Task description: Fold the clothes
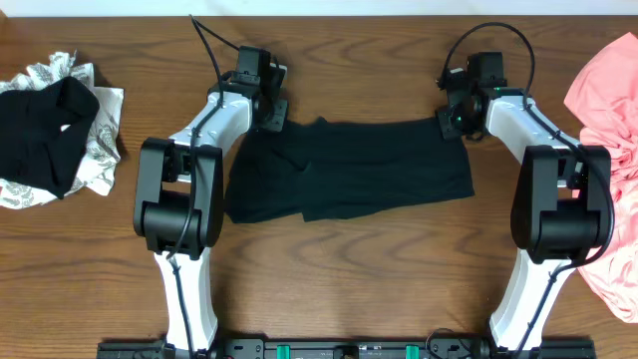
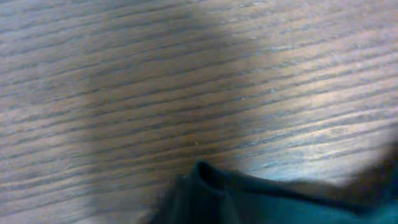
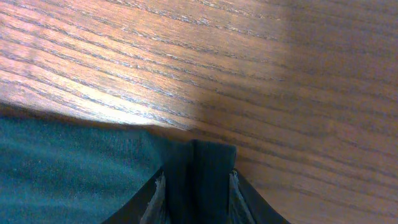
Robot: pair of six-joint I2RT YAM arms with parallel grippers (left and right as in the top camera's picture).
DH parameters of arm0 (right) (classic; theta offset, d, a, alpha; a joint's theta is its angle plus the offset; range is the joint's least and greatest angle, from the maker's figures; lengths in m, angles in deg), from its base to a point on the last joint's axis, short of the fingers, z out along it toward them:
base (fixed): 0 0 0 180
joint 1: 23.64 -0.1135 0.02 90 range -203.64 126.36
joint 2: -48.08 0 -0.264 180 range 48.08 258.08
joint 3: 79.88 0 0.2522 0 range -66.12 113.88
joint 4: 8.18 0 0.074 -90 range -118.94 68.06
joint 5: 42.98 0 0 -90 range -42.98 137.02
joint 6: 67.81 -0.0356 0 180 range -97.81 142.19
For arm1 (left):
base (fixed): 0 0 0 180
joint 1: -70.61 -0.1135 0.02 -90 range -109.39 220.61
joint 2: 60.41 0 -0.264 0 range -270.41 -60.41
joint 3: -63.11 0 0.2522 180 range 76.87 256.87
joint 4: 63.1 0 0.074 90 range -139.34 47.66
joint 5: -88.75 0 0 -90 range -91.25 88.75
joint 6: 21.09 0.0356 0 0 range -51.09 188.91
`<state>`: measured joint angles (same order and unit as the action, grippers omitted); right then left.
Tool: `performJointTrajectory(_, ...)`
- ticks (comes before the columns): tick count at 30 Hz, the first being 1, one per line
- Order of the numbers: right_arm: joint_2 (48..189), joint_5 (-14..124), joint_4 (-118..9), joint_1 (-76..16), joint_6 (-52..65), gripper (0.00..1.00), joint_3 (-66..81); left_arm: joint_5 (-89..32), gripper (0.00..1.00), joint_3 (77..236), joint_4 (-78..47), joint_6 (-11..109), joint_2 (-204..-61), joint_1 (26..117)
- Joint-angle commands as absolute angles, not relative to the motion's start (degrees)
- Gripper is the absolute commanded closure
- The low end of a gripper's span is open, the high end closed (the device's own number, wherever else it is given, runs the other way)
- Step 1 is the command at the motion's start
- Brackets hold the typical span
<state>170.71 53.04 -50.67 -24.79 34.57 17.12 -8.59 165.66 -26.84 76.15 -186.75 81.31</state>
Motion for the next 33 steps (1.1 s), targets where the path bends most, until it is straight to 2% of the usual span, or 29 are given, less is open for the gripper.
performJointTrajectory(1,173.0,52.4,-51.0,-25.2,34.7,0.7,16.6,-7.8,0.94,166.1,-25.9,74.4,-189.3,81.0)
performJointTrajectory(10,173.0,52.4,-50.9,-25.2,34.7,0.72,16.6,-8.3,0.94,166.1,-25.9,74.4,-185.1,81.0)
performJointTrajectory(17,172.8,52.4,-49.9,-25.2,34.7,0.85,17.2,-8.3,0.94,166.1,-25.5,74.4,-182.1,81.0)
performJointTrajectory(20,172.8,52.4,-50.0,-25.2,34.7,0.98,17.9,-8.3,0.94,166.1,-25.1,74.4,-180.8,81.0)
performJointTrajectory(28,171.4,52.4,-49.8,-25.2,34.7,0.96,18.3,-8.3,0.94,166.1,-22.6,74.4,-179.0,81.0)
performJointTrajectory(33,170.9,52.4,-50.0,-25.2,34.7,0.99,18.3,-8.3,0.94,166.1,-21.5,74.4,-177.7,81.0)
